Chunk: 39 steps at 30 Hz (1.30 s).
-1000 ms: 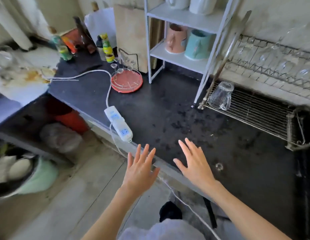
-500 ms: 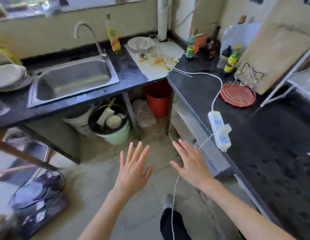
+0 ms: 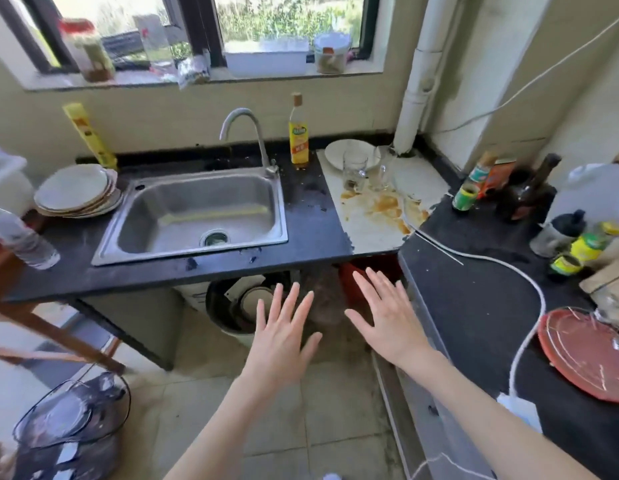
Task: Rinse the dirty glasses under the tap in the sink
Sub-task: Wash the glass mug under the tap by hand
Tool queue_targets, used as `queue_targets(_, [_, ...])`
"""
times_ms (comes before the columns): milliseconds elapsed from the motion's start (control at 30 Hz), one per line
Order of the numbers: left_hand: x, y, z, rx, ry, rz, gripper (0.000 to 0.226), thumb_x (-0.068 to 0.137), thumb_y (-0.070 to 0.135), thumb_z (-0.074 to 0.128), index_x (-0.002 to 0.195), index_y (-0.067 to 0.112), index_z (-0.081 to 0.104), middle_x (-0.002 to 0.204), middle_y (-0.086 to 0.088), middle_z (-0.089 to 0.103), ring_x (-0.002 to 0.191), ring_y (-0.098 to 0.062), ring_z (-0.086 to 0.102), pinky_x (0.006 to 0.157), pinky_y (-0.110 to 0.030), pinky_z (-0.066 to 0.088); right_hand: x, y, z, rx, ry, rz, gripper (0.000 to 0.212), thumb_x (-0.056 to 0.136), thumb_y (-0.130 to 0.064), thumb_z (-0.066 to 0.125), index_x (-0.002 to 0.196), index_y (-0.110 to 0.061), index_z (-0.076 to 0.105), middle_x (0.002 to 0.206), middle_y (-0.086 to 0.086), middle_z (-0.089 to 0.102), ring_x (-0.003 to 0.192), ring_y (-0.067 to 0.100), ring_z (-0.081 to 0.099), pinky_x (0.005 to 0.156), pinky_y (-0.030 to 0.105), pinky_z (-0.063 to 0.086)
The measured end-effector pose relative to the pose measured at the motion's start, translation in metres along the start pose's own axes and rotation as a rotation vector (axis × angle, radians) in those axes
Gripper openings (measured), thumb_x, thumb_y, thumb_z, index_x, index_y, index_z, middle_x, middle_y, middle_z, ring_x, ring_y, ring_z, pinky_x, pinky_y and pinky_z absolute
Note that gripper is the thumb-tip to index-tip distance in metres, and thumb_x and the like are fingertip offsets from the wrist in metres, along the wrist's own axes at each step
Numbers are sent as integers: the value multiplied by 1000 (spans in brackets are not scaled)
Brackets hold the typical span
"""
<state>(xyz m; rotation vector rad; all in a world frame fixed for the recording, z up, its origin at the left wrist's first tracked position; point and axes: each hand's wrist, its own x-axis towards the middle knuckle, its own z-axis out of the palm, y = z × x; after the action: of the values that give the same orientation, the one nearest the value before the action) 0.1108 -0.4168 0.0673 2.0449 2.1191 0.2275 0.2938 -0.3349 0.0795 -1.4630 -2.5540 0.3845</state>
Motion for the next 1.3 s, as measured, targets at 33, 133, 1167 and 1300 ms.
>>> queue_targets(33, [13,-1,2,-17,37,5,75,82,57,17,147,21,25,155,-6,17,139,-26,-8,109,-50,0,15,6,-4,-4,-4,1,64,96,-49,36,150,-26,11,158,1,9,146,16,3,119,37,-1])
queue_targets(133, [53,-14,5,-19,84,-14,76,81,58,15,148,22,21,156,-5,13,138,-26,-13,109,-47,-4,56,21,-9,-15,-16,4,63,96,-48,36,149,-25,13,158,1,11,146,16,4,119,38,-1])
queue_targets(1167, [368,-150,15,-219,-48,-378,81,79,62,13,147,19,22,157,-7,7,144,-30,-6,114,-49,4,472,161,60,806,-50,813,36,99,-32,42,123,-6,44,112,10,57,97,27,63,75,32,54])
queue_targets(1300, [361,-157,12,-227,36,-502,75,82,58,24,144,14,32,154,-13,18,144,-34,2,113,-51,9,466,159,64,882,-33,674,35,100,-35,36,118,-8,48,103,7,59,78,17,62,64,21,49])
